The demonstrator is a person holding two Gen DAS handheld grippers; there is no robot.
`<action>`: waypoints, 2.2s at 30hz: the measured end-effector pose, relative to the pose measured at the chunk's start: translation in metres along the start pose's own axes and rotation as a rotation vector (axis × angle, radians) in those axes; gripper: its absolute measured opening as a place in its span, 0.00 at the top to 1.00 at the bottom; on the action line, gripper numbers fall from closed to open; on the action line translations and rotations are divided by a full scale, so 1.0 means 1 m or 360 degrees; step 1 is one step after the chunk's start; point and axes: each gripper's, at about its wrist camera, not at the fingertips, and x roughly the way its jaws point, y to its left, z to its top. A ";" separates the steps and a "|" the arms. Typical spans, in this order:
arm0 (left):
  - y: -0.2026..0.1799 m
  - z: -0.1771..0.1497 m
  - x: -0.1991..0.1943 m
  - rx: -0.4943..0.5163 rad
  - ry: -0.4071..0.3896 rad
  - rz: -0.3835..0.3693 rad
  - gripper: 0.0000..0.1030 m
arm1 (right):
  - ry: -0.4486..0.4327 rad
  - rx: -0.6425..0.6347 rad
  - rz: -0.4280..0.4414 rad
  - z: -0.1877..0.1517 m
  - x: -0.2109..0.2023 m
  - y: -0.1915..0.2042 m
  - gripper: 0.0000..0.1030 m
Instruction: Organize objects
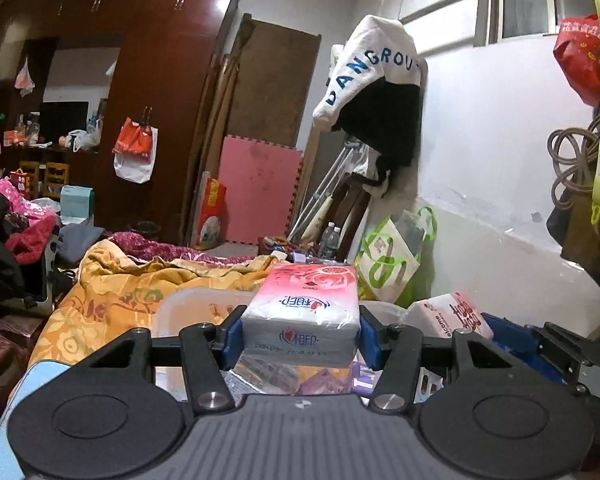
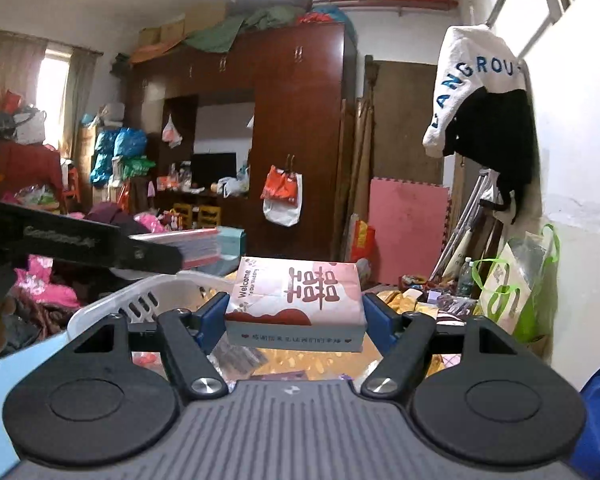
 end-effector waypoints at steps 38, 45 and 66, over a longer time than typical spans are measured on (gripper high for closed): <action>0.007 -0.131 -0.030 0.0319 0.0334 0.0116 0.54 | 0.0504 -0.0026 0.0434 -0.114 -0.044 0.064 0.16; 0.015 -0.134 -0.034 0.0275 0.0298 0.0078 0.54 | 0.0519 -0.0002 0.0449 -0.123 -0.049 0.065 0.42; 0.023 -0.129 -0.051 0.0148 0.0098 -0.0091 0.54 | 0.0031 0.0204 0.0364 -0.131 -0.092 0.043 0.43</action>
